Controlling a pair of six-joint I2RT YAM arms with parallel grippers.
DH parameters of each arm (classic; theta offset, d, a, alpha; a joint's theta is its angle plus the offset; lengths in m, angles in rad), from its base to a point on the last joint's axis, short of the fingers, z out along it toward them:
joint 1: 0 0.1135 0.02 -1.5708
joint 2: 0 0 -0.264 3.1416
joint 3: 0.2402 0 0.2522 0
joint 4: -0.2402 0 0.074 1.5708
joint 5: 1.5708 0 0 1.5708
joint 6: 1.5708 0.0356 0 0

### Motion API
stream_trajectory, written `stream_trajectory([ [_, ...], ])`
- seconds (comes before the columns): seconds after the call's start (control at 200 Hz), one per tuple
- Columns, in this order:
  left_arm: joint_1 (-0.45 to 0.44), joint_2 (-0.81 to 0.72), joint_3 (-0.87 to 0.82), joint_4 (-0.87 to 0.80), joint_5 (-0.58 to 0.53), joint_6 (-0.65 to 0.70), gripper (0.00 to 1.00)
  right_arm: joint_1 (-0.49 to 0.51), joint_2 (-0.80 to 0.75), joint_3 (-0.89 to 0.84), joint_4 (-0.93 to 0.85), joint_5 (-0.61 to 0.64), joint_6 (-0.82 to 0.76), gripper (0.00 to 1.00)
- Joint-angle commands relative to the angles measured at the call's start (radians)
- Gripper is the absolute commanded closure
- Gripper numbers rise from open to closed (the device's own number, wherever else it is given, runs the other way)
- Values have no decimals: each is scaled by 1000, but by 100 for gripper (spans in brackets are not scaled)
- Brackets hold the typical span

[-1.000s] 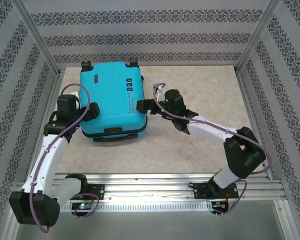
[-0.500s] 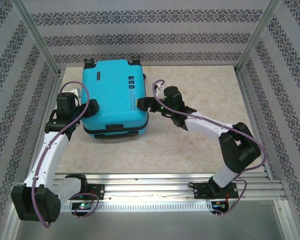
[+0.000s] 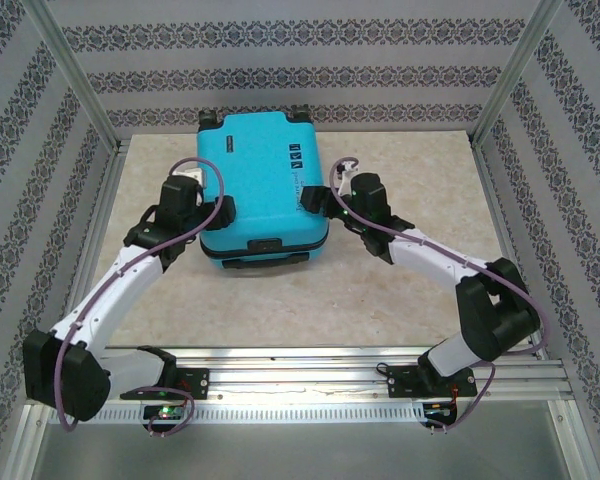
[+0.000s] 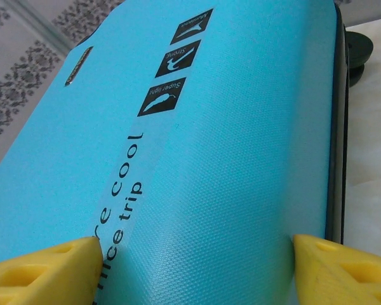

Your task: Pack the luggage

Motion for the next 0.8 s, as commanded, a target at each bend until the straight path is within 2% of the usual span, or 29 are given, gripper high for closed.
stream_trajectory([
  [0.0, -128, 93, 8, 71, 332, -61, 20, 45, -64, -36, 33, -147, 18, 26],
  [0.295, -263, 212, 120, 115, 336, -77, 21, -66, -179, -127, 5, -142, 15, 26],
  [0.569, -319, 300, 217, 135, 326, -91, 21, -143, -199, -143, 0, -169, 3, 27],
  [0.674, -319, 275, 218, 125, 267, -96, 21, -159, -194, -144, 4, -179, -1, 27],
  [0.794, -318, 198, 193, 123, 167, -85, 14, -172, -189, -137, 0, -179, -16, 27],
])
